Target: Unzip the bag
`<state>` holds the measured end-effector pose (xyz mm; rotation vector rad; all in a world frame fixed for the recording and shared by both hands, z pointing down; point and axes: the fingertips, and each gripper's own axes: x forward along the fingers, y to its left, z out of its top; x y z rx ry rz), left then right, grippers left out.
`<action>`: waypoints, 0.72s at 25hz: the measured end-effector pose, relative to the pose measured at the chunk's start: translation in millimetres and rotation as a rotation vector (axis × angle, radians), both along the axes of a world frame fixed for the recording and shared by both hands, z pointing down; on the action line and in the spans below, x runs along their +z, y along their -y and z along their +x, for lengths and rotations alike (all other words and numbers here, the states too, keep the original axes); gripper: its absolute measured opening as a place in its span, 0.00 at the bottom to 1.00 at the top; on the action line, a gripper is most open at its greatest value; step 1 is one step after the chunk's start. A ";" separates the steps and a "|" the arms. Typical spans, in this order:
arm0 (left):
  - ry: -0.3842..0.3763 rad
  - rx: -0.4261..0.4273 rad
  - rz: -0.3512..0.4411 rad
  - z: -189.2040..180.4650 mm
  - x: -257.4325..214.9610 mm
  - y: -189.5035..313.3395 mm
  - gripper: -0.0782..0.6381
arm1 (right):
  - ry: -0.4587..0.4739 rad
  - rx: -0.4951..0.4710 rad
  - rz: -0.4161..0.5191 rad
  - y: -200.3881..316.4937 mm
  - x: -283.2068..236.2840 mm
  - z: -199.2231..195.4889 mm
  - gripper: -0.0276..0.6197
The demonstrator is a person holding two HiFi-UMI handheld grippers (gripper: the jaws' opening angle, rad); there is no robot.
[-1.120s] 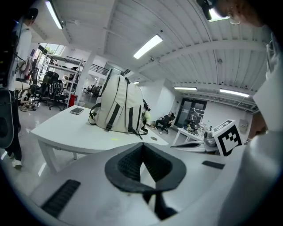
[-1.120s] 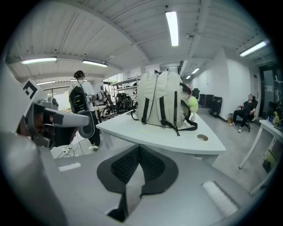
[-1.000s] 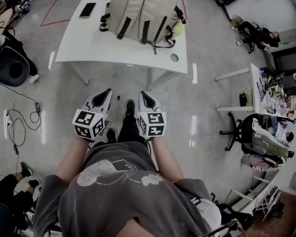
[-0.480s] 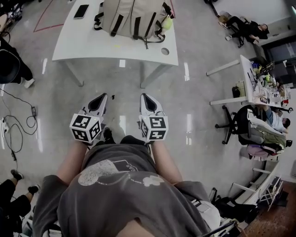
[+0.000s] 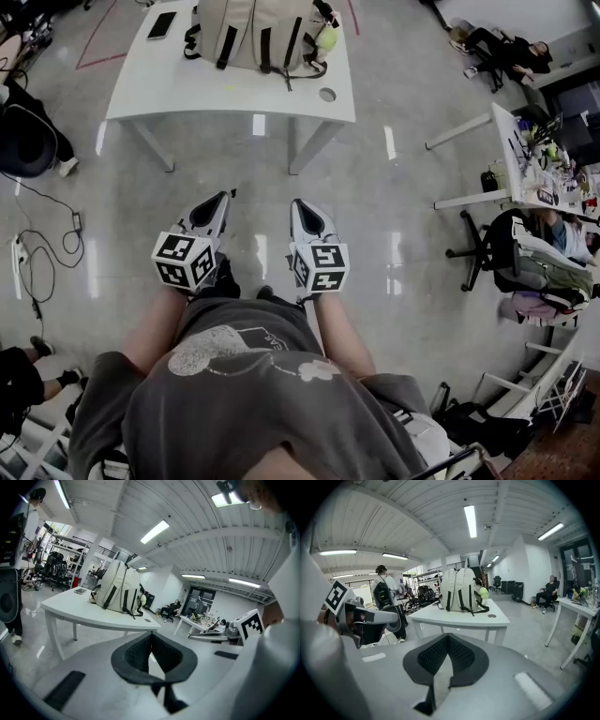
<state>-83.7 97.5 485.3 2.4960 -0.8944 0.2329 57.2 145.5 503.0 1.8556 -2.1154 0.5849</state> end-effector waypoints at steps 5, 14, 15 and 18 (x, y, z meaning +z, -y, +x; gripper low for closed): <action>0.015 0.008 0.020 13.6 -8.6 -28.3 0.12 | 0.008 -0.006 -0.010 -22.2 1.9 17.3 0.04; 0.039 -0.050 0.008 8.8 -8.6 -57.9 0.12 | 0.011 -0.071 -0.034 -46.6 6.3 14.6 0.04; 0.041 -0.052 0.004 9.0 -8.3 -61.4 0.12 | 0.016 -0.073 -0.040 -50.7 7.6 14.6 0.04; 0.044 -0.055 0.002 10.1 -9.7 -72.7 0.12 | 0.028 -0.078 -0.054 -63.5 10.2 15.6 0.04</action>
